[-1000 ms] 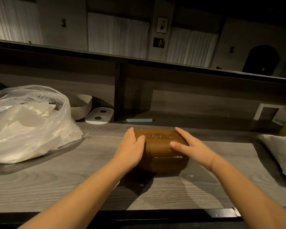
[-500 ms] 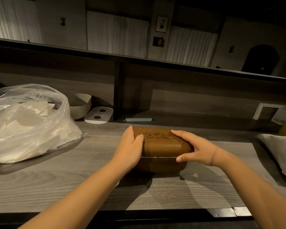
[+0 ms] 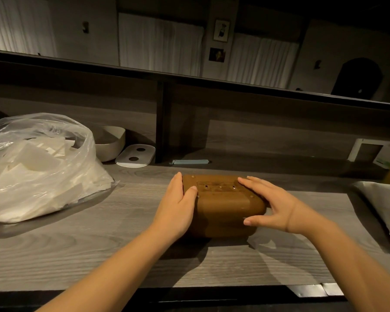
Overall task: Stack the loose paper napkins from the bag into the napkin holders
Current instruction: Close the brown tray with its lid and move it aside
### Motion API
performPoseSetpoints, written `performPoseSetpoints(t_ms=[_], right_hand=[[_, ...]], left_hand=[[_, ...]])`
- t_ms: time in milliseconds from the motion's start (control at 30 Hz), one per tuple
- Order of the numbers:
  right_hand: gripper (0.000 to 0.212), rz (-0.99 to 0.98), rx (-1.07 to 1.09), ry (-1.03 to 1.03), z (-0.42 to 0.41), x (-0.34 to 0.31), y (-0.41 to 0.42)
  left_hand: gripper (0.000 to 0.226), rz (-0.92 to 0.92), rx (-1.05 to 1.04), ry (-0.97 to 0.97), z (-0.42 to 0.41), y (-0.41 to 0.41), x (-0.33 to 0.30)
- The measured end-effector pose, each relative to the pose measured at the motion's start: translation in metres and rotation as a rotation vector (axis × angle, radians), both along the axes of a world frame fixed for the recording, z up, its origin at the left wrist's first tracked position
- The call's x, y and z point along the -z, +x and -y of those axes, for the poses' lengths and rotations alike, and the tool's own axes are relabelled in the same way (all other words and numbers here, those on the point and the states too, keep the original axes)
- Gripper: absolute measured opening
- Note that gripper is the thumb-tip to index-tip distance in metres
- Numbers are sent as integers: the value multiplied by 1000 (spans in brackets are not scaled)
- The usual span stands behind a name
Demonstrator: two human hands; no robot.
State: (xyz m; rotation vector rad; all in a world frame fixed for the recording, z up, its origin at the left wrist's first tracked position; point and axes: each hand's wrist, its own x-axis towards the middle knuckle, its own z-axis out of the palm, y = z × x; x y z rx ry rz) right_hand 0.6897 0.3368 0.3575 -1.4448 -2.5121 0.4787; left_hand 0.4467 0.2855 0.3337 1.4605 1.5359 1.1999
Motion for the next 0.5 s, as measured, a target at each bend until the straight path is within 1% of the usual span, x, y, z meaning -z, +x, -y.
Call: performPoseSetpoints(t_ms=[133, 267, 333, 500], right_hand=[[85, 44, -11, 7, 2, 0, 0], [83, 5, -18, 13, 9, 0, 2], [83, -66, -22, -3, 11, 1, 4], [77, -314, -50, -99, 10, 4, 8]], left_hand=[[61, 3, -1, 1, 0, 0, -3], [61, -9, 3, 12, 3, -1, -2], [61, -4, 5, 11, 6, -2, -1], [60, 34, -5, 5, 9, -2, -5]])
